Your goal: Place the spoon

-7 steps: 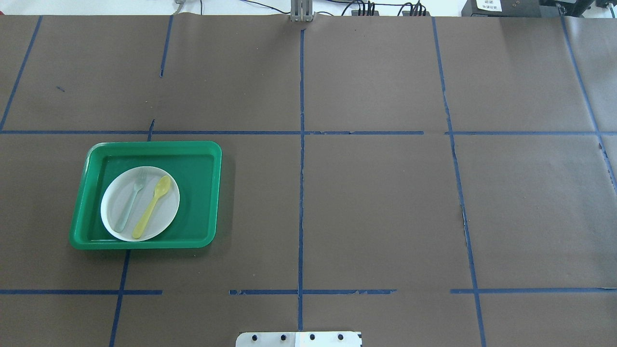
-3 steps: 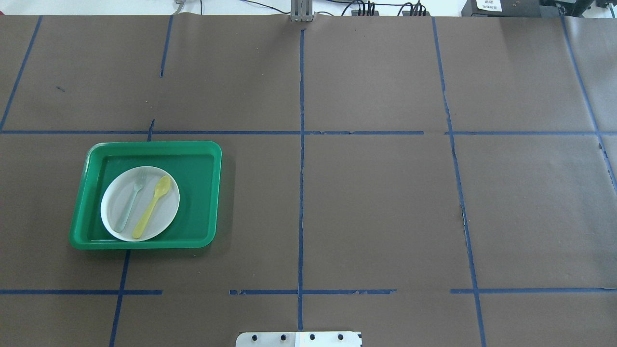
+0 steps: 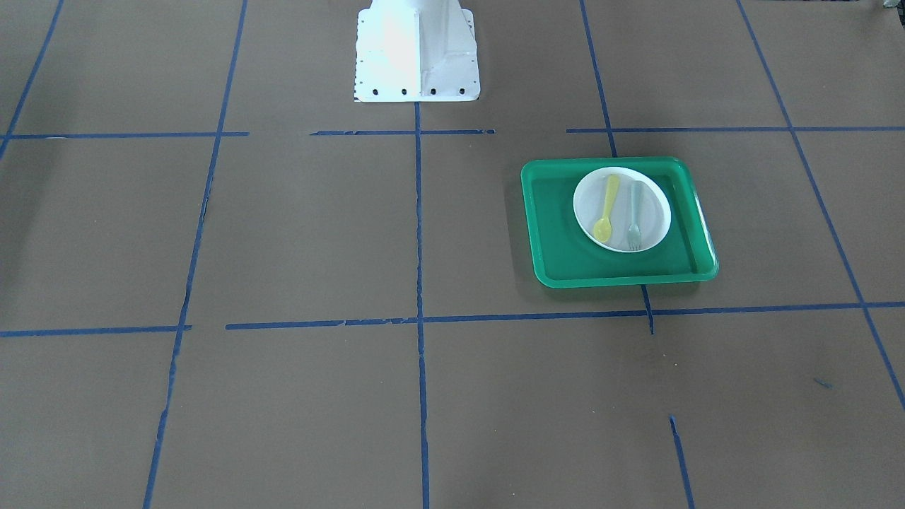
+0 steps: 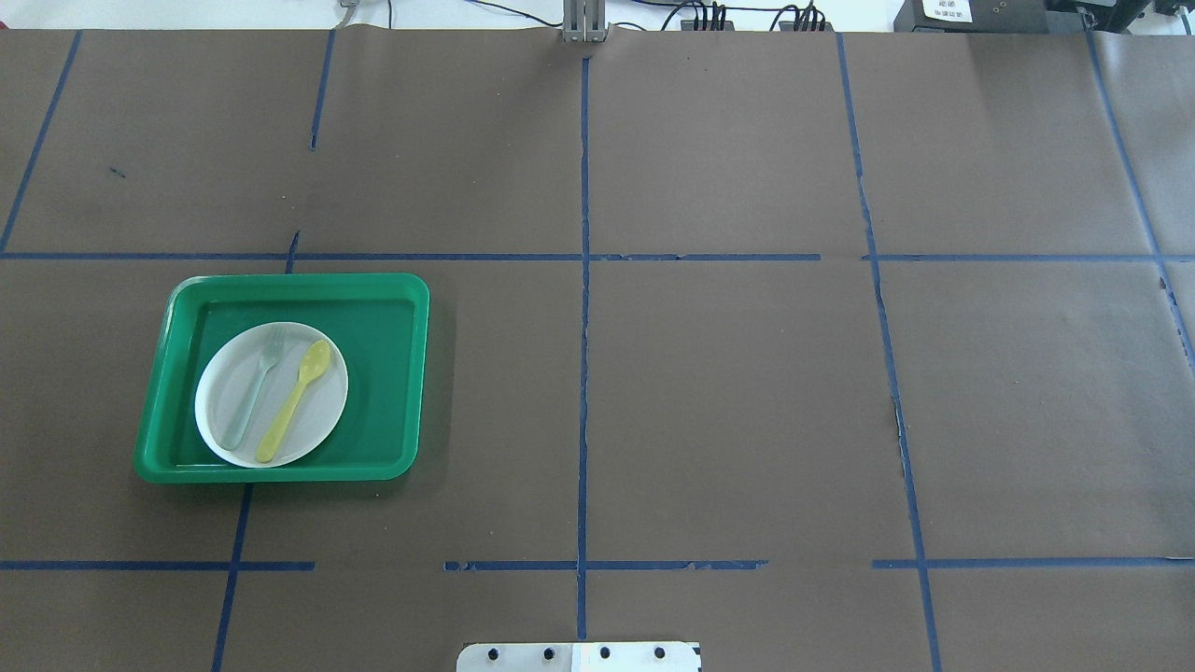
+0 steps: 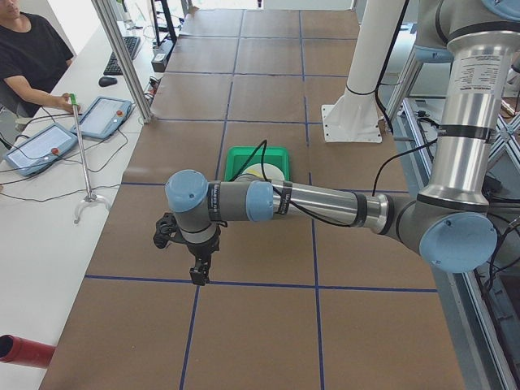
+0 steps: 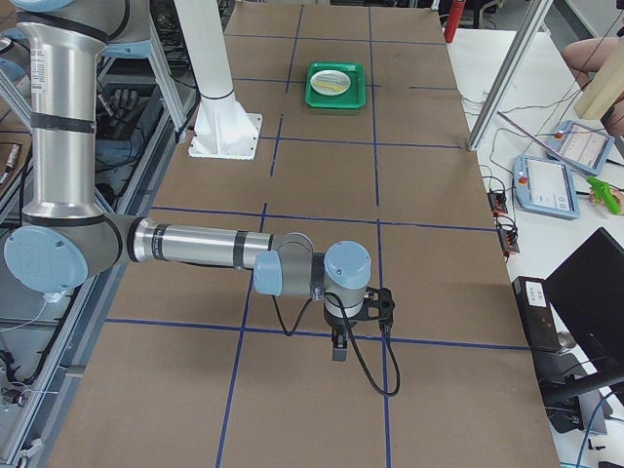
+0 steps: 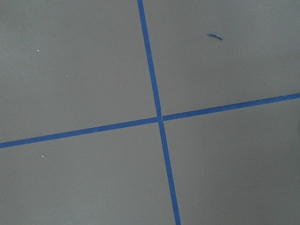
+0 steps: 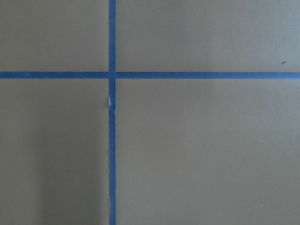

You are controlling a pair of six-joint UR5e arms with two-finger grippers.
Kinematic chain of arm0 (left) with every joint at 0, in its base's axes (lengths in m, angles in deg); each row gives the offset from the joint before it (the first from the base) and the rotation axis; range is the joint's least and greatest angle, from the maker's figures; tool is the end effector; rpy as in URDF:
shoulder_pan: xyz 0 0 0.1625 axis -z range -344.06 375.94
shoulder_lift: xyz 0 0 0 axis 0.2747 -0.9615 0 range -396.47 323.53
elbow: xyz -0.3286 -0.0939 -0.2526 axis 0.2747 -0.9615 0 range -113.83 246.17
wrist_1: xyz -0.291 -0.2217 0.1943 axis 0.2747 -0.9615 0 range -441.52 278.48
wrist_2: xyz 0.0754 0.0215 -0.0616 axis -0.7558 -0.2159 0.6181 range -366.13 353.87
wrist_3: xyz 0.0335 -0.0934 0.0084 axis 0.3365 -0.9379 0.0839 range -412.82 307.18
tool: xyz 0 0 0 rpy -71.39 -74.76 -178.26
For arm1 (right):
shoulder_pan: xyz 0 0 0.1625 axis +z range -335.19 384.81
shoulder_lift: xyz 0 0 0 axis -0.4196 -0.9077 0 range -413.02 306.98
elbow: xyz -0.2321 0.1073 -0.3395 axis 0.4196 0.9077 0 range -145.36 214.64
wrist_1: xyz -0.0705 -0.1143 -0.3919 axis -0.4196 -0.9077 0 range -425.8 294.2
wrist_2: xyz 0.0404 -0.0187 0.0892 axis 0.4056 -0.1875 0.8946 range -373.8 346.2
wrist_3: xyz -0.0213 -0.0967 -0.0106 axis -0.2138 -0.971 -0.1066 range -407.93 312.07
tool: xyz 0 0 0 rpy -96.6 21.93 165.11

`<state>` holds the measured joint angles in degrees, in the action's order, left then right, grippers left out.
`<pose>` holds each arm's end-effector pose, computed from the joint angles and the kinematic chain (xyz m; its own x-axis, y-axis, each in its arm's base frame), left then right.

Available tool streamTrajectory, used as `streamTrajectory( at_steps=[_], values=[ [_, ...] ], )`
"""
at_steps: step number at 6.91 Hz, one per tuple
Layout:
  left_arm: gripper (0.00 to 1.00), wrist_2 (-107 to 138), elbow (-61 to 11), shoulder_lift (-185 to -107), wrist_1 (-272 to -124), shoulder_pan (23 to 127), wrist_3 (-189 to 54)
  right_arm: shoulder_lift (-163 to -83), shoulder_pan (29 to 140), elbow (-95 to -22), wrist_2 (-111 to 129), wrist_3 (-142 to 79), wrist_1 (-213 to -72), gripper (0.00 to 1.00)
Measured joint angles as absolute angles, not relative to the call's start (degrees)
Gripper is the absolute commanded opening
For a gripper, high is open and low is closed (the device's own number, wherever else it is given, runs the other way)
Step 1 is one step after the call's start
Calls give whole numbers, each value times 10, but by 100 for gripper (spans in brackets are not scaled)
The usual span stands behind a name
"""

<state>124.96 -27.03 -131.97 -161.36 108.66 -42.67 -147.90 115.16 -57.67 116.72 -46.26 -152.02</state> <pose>-0.0927 -0.5224 0.6038 0.7487 0.1243 -0.6512 -0.0859 0.9922 0.0907 0.0715 -0.4565 0.6771 0.7597 0.0202 0.6499 -0.0284 0.9996 0.0020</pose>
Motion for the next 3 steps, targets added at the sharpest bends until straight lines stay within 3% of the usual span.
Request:
streamTrajectory(
  at_steps=[3],
  values=[
    [100, 1260, -283, -1325, -1713, 1012, -512, -1479, 1152, -577, 1167, -463, -1520, 100]
  ],
)
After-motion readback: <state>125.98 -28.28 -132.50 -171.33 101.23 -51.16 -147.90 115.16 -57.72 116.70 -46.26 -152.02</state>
